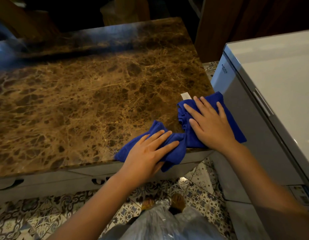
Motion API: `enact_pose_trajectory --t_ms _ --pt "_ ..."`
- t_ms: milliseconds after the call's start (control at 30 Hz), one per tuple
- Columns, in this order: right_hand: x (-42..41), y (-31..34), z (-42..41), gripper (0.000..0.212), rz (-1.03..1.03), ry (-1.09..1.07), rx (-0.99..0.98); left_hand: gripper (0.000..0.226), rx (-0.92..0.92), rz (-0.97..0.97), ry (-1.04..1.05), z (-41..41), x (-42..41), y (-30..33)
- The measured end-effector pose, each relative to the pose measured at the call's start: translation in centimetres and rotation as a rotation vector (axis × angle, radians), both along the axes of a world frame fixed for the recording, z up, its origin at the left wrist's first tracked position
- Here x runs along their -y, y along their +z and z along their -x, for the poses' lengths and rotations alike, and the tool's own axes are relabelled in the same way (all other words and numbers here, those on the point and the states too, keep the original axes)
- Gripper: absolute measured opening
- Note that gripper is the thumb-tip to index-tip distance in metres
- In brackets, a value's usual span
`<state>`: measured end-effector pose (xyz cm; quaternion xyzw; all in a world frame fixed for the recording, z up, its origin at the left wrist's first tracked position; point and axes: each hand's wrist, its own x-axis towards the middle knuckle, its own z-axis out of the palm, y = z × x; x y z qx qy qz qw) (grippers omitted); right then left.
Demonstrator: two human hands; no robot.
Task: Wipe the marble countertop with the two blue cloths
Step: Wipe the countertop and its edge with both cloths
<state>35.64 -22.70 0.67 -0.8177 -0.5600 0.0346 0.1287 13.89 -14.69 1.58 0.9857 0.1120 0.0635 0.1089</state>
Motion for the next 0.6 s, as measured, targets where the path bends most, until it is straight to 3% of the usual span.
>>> enact_pose_trajectory --t_ms 200,400,600 --pt "-0.1 -0.3 0.2 0.047 -0.016 -0.021 0.041 0.046 0.028 0.146 -0.075 0.8 -1.1 2.1" --pt "-0.1 -0.4 0.1 0.047 -0.016 -0.021 0.049 0.049 0.21 0.334 0.08 0.2 -2.8 5.2" --pt "0.0 -0.1 0.2 0.048 0.025 -0.029 0.053 0.053 0.284 0.312 0.144 -3.0 -5.5 7.7"
